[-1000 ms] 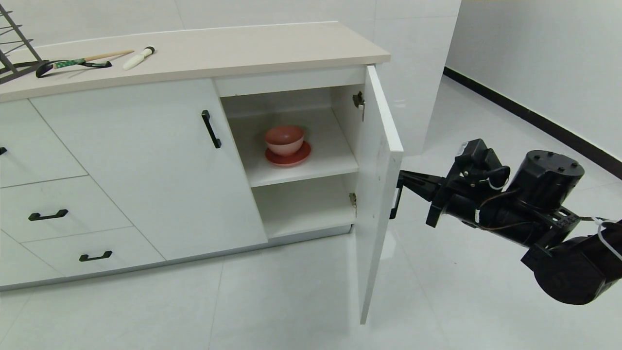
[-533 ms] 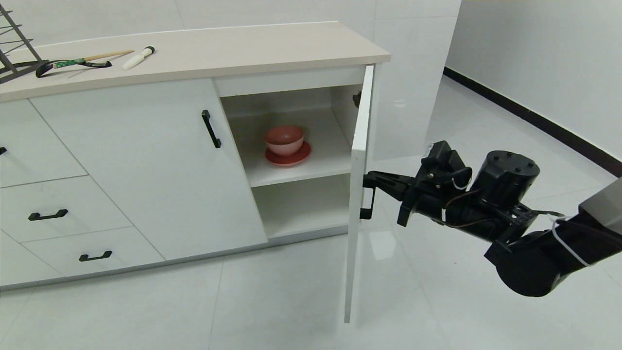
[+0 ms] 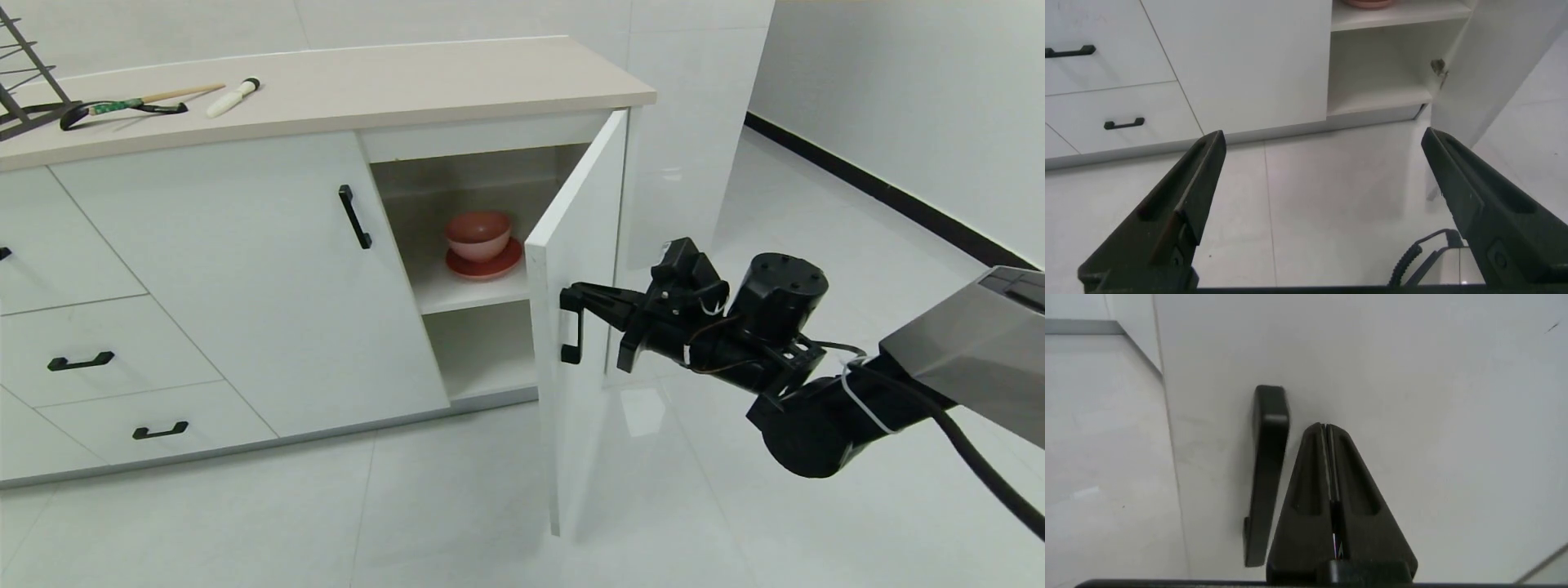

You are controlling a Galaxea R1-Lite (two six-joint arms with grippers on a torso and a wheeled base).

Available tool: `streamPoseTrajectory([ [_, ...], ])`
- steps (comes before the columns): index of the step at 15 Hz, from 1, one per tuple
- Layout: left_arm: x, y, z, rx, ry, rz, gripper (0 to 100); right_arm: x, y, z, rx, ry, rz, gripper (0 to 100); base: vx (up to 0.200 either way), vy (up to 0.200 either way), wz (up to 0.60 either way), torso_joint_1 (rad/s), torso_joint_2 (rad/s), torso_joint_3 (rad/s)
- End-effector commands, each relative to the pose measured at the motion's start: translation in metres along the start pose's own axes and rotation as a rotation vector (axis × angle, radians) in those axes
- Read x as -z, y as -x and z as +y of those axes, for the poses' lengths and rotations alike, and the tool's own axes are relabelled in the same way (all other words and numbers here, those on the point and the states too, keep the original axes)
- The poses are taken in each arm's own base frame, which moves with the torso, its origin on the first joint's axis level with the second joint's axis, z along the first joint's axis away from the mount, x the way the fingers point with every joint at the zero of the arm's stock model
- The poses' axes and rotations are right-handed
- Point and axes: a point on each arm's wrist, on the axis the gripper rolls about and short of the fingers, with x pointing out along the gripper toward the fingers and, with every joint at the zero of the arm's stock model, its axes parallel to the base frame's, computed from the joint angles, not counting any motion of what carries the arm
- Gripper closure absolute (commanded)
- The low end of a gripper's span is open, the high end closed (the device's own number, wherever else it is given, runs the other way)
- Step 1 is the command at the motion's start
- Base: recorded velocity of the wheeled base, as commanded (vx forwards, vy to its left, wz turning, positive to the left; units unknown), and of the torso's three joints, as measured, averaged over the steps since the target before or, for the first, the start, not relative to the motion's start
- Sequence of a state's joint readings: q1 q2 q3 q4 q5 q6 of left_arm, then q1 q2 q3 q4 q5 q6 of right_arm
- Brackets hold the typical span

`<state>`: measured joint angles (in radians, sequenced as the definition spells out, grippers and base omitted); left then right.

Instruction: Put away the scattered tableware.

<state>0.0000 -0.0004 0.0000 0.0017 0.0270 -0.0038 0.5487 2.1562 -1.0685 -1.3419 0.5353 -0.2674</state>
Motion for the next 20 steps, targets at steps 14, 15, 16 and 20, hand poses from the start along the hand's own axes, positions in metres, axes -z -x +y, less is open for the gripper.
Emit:
streamPoseTrajectory([
  [14, 0.000, 0.000, 0.000, -0.001, 0.001, 0.000, 0, 0.049, -0.080, 0.018, -0.009, 0.006, -0.132, 100, 0.000, 0.000, 0.00, 0.000, 0.00, 0.000],
  [15, 0.000, 0.000, 0.000, -0.001, 0.001, 0.000, 0, 0.052, -0.083, 0.017, 0.010, 0.004, -0.142, 100, 0.000, 0.000, 0.00, 0.000, 0.00, 0.000],
  [16, 0.000, 0.000, 0.000, -0.001, 0.001, 0.000, 0, 0.054, -0.086, 0.018, 0.026, 0.000, -0.148, 100, 0.000, 0.000, 0.00, 0.000, 0.00, 0.000],
  [20, 0.000, 0.000, 0.000, -0.001, 0.002, 0.000, 0, 0.054, -0.092, 0.017, 0.048, -0.004, -0.176, 100, 0.000, 0.000, 0.00, 0.000, 0.00, 0.000],
])
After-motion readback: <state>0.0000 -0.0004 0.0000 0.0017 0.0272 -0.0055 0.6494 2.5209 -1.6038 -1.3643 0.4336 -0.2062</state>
